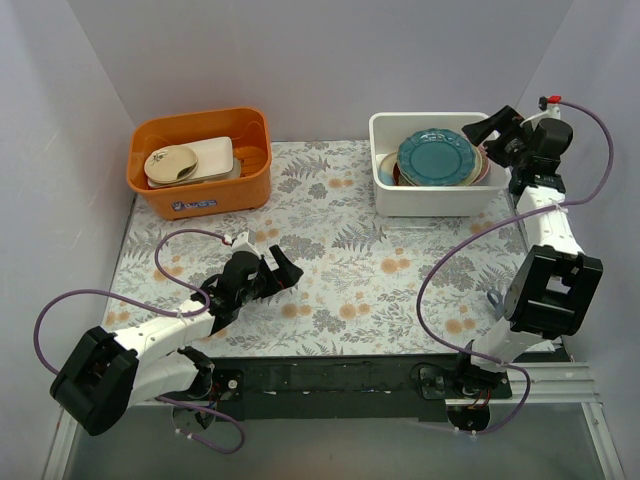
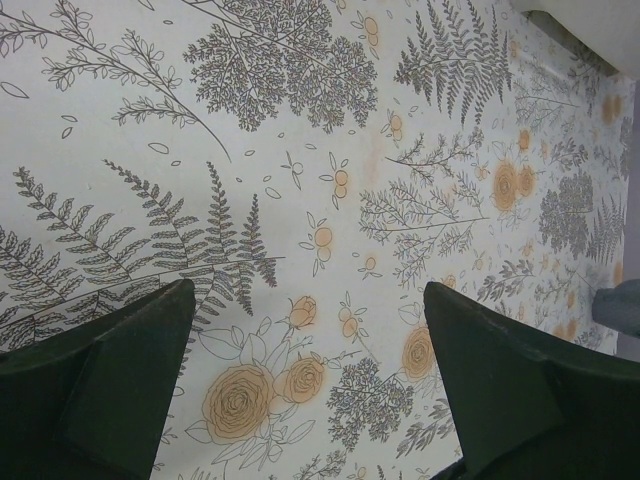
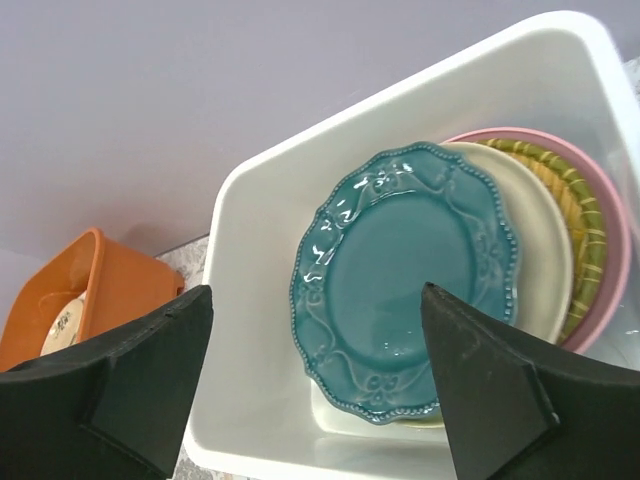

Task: Place the plates into the plastic bin on the countertop
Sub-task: Place the plate in the plastic bin.

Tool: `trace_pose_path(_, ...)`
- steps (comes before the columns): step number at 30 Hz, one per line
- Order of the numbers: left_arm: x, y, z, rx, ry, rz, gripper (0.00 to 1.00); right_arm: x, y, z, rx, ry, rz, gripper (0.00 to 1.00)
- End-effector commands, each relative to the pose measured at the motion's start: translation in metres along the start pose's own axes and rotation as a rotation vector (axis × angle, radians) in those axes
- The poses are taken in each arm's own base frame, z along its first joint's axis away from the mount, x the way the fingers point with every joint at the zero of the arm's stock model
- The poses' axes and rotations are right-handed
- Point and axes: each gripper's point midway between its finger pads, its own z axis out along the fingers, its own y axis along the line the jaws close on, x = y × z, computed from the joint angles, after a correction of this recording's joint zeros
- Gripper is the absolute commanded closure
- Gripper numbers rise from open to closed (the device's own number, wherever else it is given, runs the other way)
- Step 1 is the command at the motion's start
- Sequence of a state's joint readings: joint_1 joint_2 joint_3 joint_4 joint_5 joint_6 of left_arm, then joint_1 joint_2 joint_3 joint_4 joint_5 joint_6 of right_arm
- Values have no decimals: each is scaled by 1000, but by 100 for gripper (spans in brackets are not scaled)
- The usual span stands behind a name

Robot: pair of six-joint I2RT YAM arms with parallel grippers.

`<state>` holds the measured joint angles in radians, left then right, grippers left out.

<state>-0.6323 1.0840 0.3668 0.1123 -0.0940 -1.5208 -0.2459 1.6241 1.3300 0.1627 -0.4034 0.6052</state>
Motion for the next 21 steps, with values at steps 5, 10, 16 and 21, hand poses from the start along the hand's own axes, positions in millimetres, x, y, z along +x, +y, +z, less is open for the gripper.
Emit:
trace_pose_path(5,-11,-5,-2,2,-32,20,2,-7,35,0,-56,-17,-90,7)
trace_pose_path(10,-14,-5,-3,-7,-42,34,2,11,45,-1,-62,20,-119,4)
trace_pose_path(16,-26,-6,-5,-38,-69,80,2,46,67,-11,-98,86,-171,3)
trace_pose_path(21,-34,-7,-6,-75,-70,129,2,78,88,-25,-128,168,-244,3)
